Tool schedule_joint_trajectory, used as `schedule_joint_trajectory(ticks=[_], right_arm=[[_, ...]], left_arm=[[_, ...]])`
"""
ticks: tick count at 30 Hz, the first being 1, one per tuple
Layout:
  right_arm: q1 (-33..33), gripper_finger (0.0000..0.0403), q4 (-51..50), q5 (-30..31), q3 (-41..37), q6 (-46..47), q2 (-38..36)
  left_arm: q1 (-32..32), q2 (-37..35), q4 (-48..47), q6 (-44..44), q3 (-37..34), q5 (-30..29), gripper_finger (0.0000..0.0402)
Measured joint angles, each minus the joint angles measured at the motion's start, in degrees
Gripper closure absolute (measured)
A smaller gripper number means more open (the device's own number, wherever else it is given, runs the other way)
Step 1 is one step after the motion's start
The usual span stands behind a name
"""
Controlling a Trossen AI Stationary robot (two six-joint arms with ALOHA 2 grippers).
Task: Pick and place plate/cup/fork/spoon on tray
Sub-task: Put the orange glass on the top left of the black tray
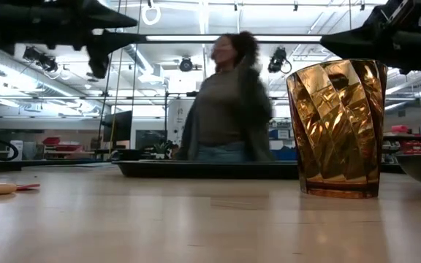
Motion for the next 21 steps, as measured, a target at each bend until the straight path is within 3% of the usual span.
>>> schedule_joint_trajectory(ticks=[11, 17, 21], right_arm=[[0.0, 0.0386, -0.9, -0.3, 0.0, 0.1, 0.0], [0.0, 0.0386, -1.2, -0.4, 0.0, 0.2, 0.0], [0.0, 0.0386, -1.7, -0.4, 0.0, 0.2, -0.1]], left_arm=[[0.0, 18.6, -20.3, -1.4, 19.6, 2.7, 0.0239], [0.0, 28.2, -24.5, -1.6, 27.9, 10.7, 0.0244], [-0.3, 34.0, -24.8, -2.8, 32.7, 13.0, 0.0245]])
